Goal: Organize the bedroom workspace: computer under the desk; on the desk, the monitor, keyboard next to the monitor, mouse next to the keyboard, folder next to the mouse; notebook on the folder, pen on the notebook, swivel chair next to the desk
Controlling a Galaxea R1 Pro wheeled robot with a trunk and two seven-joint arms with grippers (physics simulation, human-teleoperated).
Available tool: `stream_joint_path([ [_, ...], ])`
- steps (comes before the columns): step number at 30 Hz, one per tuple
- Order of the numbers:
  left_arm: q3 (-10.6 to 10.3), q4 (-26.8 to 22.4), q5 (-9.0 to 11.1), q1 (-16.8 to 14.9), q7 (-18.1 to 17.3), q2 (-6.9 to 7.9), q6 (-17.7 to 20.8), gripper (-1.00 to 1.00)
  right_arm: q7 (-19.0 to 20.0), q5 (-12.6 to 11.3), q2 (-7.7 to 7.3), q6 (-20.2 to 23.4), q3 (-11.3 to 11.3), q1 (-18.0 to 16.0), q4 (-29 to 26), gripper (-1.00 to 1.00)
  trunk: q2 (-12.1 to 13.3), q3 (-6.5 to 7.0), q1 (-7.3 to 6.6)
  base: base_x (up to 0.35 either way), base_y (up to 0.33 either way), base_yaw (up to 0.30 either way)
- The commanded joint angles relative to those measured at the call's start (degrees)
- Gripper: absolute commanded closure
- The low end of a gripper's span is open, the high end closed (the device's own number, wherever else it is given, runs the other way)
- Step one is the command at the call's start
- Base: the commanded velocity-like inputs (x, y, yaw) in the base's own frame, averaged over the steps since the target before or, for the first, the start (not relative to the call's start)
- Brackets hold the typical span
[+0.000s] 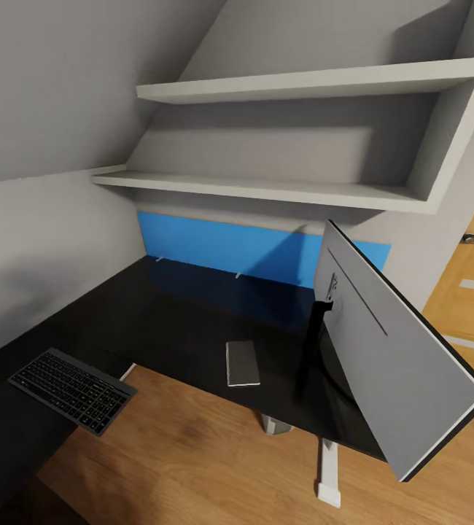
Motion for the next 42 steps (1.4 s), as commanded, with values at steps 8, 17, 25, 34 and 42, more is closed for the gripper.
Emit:
stream_joint_path([
  [8,-0.5,0.0,0.2,-0.1,0.4,0.03,-0.2,-1.00,-0.5,-0.8,0.29,-0.2,-0.3,-0.1,-1.2,-1.00,-0.1,-0.10,0.02,0.000,0.000,0.000],
  [17,-0.5,0.0,0.2,-0.1,0.4,0.10,-0.2,-1.00,-0.5,-1.2,0.32,-0.2,-1.8,-0.1,-3.6,-1.00,-0.1,-0.10,0.02,0.000,0.000,0.000],
  [25,-0.5,0.1,0.3,-0.1,0.4,0.11,-0.2,-1.00,-0.5,-0.8,0.75,1.3,-1.8,-0.1,-9.7,-1.00,-0.1,-0.10,0.02,0.000,0.000,0.000],
  [34,-0.4,0.1,0.3,-0.1,0.4,0.12,-0.2,-1.00,-0.6,4.5,1.02,16.1,-0.9,-0.1,-24.5,-1.00,-0.1,-0.10,0.02,0.000,0.000,0.000],
  [42,-0.4,0.1,0.3,-0.1,0.4,0.12,-0.2,-1.00,-0.6,11.4,0.97,26.8,2.4,-0.1,-39.5,-1.00,-0.1,-0.10,0.02,0.000,0.000,0.000],
])
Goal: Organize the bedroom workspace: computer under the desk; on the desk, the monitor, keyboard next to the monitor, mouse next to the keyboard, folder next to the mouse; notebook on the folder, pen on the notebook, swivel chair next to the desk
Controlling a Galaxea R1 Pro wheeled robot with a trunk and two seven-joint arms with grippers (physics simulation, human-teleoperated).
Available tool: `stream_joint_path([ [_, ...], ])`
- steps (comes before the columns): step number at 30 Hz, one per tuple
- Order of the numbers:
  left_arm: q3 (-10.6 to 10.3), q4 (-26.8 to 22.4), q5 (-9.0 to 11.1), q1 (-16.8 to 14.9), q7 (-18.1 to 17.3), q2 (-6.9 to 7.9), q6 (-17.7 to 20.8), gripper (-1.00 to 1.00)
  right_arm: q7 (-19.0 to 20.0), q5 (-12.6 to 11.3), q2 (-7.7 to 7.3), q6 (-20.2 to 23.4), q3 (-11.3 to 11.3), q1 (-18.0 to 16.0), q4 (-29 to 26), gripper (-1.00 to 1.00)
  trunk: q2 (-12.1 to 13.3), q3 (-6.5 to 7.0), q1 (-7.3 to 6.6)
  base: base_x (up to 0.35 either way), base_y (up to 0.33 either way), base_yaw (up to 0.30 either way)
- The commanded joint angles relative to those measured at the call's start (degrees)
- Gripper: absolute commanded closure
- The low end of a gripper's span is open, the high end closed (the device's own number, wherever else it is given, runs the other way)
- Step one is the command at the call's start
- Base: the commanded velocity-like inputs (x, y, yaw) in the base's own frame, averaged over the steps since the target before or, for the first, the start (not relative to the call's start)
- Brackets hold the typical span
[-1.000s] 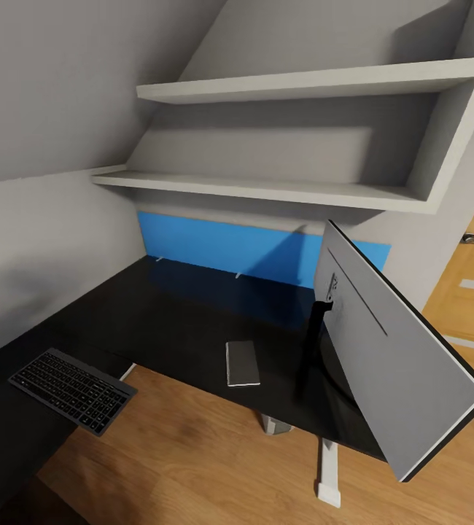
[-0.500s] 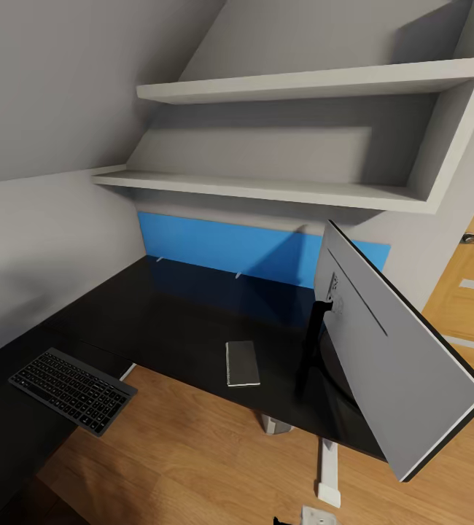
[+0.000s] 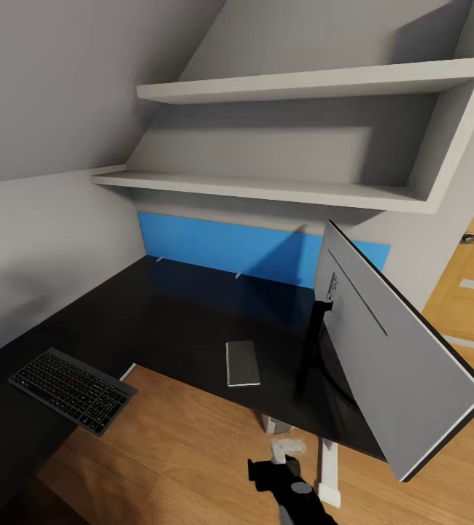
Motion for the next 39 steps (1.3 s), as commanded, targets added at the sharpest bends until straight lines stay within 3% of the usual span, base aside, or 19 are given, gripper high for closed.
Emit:
stream_joint_path([
  [1,-0.5,0.0,0.2,-0.1,0.4,0.03,-0.2,-1.00,-0.5,-0.2,-0.04,0.9,0.5,0.0,-1.6,-1.00,-0.1,-0.11,0.03,0.000,0.000,0.000],
  [10,-0.5,0.0,0.2,-0.1,0.4,0.03,-0.3,-1.00,-0.4,1.3,-0.11,4.3,2.2,0.0,-11.5,-1.00,-0.1,-0.11,0.03,0.000,0.000,0.000],
  [23,-0.5,0.0,0.2,-0.1,0.4,0.08,-0.4,-1.00,-1.2,1.7,-0.46,5.8,5.1,0.0,-31.4,-1.00,-0.1,-0.11,0.03,0.000,0.000,0.000],
  [35,-0.4,0.1,0.2,-0.1,0.4,0.18,-0.3,-1.00,-9.0,1.4,-0.43,5.8,5.5,0.0,-34.6,-1.00,-0.1,-0.11,0.03,0.002,0.000,0.000],
  [39,-0.4,0.1,0.3,-0.1,0.4,0.19,-0.2,-1.00,-10.1,0.1,-0.28,6.1,4.9,0.0,-34.7,-1.00,-0.1,-0.11,0.03,0.069,0.000,0.000],
])
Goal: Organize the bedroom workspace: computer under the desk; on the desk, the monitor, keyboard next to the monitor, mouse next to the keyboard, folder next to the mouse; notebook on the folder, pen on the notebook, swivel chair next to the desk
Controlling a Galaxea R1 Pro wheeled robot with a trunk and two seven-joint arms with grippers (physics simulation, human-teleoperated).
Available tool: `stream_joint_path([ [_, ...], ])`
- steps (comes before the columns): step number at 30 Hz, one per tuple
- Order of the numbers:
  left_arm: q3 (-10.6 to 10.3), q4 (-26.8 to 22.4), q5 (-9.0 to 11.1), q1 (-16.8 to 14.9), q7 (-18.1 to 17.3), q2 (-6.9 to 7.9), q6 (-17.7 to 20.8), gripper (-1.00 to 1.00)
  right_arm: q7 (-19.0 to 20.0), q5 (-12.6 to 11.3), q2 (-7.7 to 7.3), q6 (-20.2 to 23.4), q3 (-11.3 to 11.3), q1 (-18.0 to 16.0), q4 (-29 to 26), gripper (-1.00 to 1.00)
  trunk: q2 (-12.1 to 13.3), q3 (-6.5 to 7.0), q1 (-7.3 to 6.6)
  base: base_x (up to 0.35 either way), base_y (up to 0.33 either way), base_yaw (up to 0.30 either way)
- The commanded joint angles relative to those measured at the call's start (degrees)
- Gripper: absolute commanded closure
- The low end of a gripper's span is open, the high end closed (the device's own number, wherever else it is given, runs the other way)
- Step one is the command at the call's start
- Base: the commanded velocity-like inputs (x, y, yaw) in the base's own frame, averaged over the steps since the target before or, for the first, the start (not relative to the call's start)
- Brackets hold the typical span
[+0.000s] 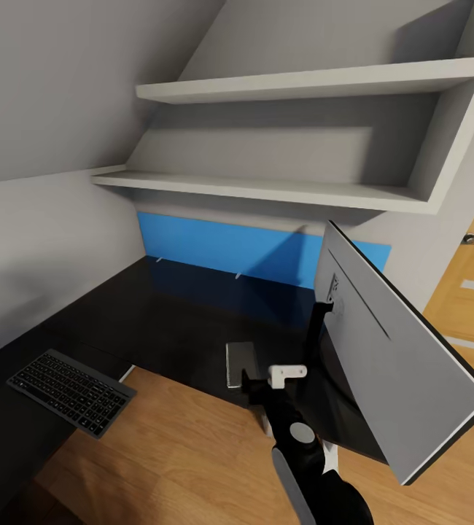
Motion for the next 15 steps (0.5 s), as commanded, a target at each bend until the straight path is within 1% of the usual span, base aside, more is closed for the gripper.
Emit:
stream_joint_path([
  [1,-0.5,0.0,0.2,-0.1,0.4,0.03,-0.2,-1.00,-0.6,-1.1,-0.02,0.2,-0.3,-0.1,-0.1,-1.00,-0.1,-0.10,0.04,0.140,0.000,0.000],
  [5,-0.4,0.0,0.2,-0.1,0.4,0.04,-0.2,-1.00,-0.9,-3.3,-0.09,0.2,-1.9,-0.1,0.1,-1.00,-0.1,-0.10,0.04,0.213,0.001,0.000],
  [8,-0.4,0.1,0.3,-0.1,0.4,0.07,-0.2,-1.00,-0.8,-4.2,-0.20,0.2,-2.6,-0.1,0.2,-1.00,-0.1,-0.10,0.04,0.278,0.033,0.000],
  [12,-0.3,0.2,0.3,-0.1,0.4,0.10,-0.1,-1.00,-0.9,-4.6,-0.48,0.1,-2.8,-0.1,0.3,-1.00,-0.1,-0.10,0.04,0.307,0.079,0.000],
  [15,-0.4,0.2,0.3,-0.1,0.4,0.07,-0.1,-1.00,-0.9,-4.3,-0.68,-0.1,-2.7,-0.1,0.3,-1.00,-0.1,-0.10,0.04,0.291,0.077,0.000],
])
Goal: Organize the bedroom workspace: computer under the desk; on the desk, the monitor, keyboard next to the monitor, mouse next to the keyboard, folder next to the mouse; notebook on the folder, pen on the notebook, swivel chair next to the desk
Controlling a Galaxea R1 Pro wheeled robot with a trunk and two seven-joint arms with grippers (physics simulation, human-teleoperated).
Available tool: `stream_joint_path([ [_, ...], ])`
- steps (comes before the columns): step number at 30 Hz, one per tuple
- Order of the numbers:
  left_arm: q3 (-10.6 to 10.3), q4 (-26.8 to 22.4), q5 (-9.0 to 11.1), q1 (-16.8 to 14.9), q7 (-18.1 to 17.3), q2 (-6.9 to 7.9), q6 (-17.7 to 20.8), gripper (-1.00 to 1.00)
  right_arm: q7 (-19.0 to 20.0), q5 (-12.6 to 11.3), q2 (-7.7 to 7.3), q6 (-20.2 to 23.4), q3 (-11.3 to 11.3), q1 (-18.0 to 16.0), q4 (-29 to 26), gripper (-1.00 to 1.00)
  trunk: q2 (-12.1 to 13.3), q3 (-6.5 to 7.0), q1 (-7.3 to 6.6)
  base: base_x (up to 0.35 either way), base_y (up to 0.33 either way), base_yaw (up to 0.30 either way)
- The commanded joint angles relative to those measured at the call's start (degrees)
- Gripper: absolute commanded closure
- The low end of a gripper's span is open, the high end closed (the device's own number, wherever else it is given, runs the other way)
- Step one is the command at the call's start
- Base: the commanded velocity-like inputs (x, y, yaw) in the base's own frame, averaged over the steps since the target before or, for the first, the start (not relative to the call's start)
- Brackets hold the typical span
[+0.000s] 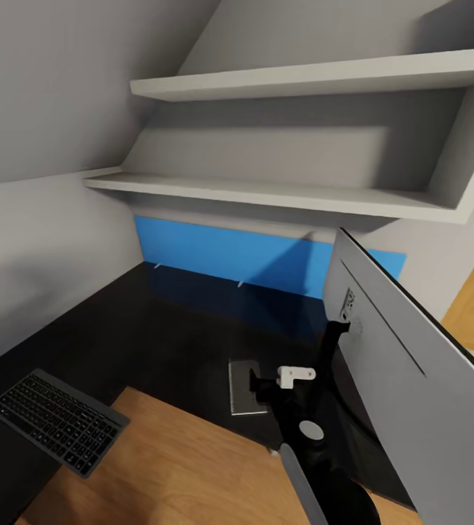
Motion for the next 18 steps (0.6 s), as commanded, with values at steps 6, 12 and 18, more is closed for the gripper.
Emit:
stream_joint_path([
  [6,-0.5,0.0,0.2,-0.1,0.4,0.00,-0.3,-1.00,-0.4,1.4,-0.29,0.0,2.5,-0.1,1.4,-1.00,-0.1,-0.10,0.05,0.197,0.029,0.000],
  [12,-0.6,0.0,0.2,-0.1,0.4,0.00,-0.2,-1.00,-0.2,2.8,-0.55,0.0,4.0,-0.1,2.7,-1.00,-0.1,-0.10,0.05,0.118,0.004,0.000],
  [18,-0.5,0.0,0.2,-0.1,0.4,0.00,-0.2,-1.00,-0.3,2.9,-0.57,-0.1,4.0,-0.1,3.9,-1.00,-0.1,-0.10,0.05,0.107,0.001,0.000],
])
